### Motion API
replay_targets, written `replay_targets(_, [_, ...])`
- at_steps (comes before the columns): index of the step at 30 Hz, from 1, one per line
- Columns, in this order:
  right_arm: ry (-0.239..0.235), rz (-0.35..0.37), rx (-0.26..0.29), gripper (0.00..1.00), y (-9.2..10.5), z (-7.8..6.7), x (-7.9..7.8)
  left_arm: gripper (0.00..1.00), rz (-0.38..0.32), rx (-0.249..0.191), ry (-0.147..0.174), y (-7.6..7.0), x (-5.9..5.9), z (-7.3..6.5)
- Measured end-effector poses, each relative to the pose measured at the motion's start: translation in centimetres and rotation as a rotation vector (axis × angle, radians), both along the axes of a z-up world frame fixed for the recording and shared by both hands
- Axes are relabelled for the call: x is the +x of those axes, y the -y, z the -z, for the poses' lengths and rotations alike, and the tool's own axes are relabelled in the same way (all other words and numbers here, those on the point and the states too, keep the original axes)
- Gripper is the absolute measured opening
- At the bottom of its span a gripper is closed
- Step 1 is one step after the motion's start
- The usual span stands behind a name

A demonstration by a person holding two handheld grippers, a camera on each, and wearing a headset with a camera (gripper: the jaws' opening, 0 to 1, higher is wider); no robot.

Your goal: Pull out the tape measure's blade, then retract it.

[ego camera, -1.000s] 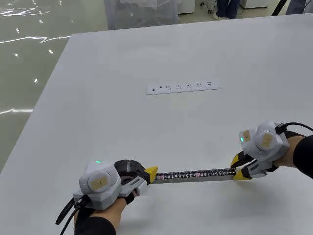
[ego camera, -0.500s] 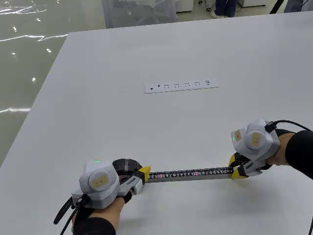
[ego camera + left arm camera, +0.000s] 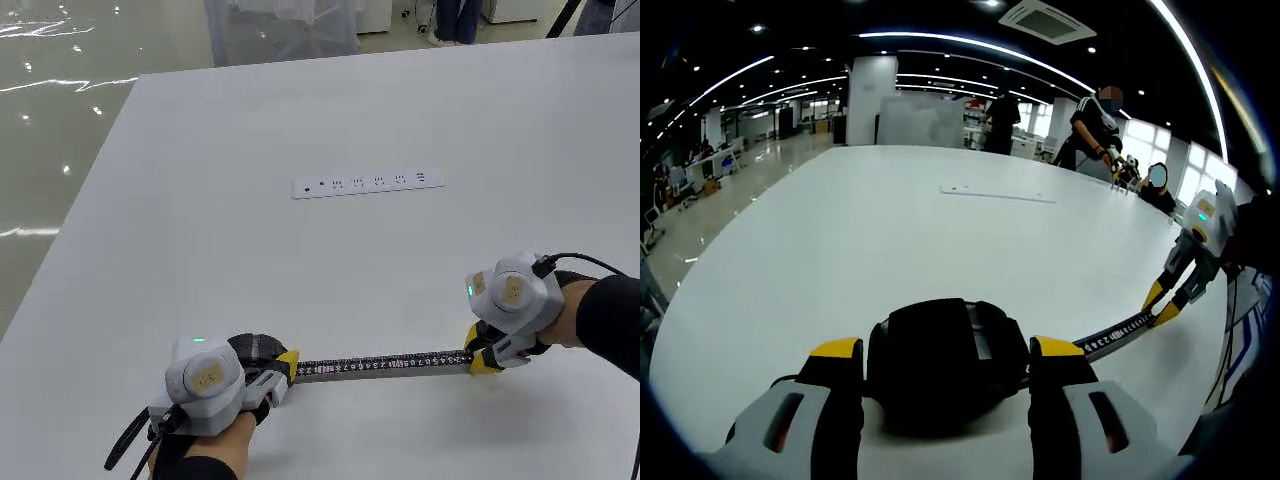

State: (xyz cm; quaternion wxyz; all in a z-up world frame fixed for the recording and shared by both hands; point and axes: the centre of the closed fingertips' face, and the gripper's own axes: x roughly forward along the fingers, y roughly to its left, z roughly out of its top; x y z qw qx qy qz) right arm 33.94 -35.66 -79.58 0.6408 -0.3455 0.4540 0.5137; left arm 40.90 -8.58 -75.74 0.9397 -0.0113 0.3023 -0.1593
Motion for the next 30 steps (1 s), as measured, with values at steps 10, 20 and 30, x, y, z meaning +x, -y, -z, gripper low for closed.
replay_targets(10, [-0.008,0.029,-0.006,0.07,0.08,0.02,0.11,0.59,0.022,0.007,-0.068,0.11,-0.05,0.16])
replay_targets(20, [-0.015,0.046,-0.006,0.06,0.06,0.05,0.19,0.55,0.053,0.066,-0.057,0.00,-0.17,0.35])
replay_targets(30, [-0.004,0.045,-0.018,0.06,-0.20,-0.03,0.09,0.55,0.045,0.067,-0.070,-0.07,-0.26,0.45])
